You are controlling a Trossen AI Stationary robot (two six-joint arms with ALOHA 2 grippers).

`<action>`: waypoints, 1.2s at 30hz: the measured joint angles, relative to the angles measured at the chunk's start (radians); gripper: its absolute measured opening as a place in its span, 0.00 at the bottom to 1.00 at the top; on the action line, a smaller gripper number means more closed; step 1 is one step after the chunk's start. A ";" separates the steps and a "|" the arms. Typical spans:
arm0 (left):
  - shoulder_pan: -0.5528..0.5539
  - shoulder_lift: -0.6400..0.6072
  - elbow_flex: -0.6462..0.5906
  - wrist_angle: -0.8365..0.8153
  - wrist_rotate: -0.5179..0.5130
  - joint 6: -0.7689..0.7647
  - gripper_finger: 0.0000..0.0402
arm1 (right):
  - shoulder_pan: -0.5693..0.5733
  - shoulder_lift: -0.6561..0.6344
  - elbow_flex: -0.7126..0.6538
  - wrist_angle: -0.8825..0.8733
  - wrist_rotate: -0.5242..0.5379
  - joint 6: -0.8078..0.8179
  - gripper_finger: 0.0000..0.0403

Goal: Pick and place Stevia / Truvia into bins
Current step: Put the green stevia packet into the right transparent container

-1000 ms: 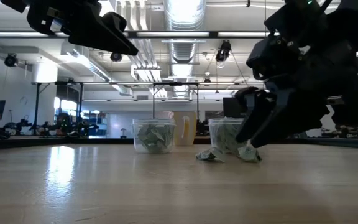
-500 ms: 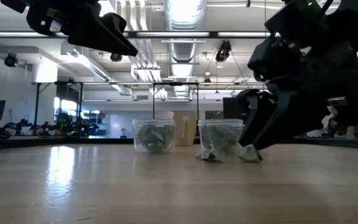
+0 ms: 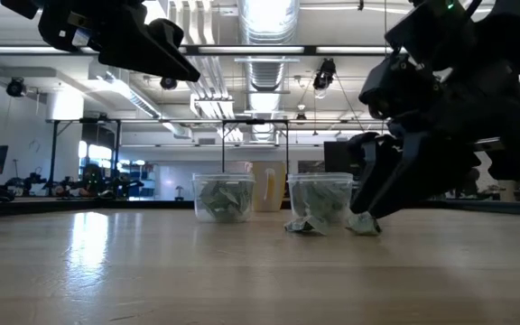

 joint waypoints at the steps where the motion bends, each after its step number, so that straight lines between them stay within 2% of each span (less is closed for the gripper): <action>1: 0.000 0.000 0.000 0.000 0.000 0.000 0.30 | 0.000 0.001 0.000 -0.006 0.000 0.005 0.33; 11: 0.000 0.000 0.000 0.000 0.000 -0.001 0.30 | 0.000 0.034 0.000 -0.003 0.000 0.006 0.32; 26: 0.000 0.000 0.000 0.000 0.000 -0.001 0.30 | 0.000 0.033 0.000 -0.005 0.000 -0.055 0.09; 36: 0.000 0.000 0.000 0.000 0.000 -0.001 0.30 | 0.000 0.004 0.000 -0.008 0.000 -0.065 0.07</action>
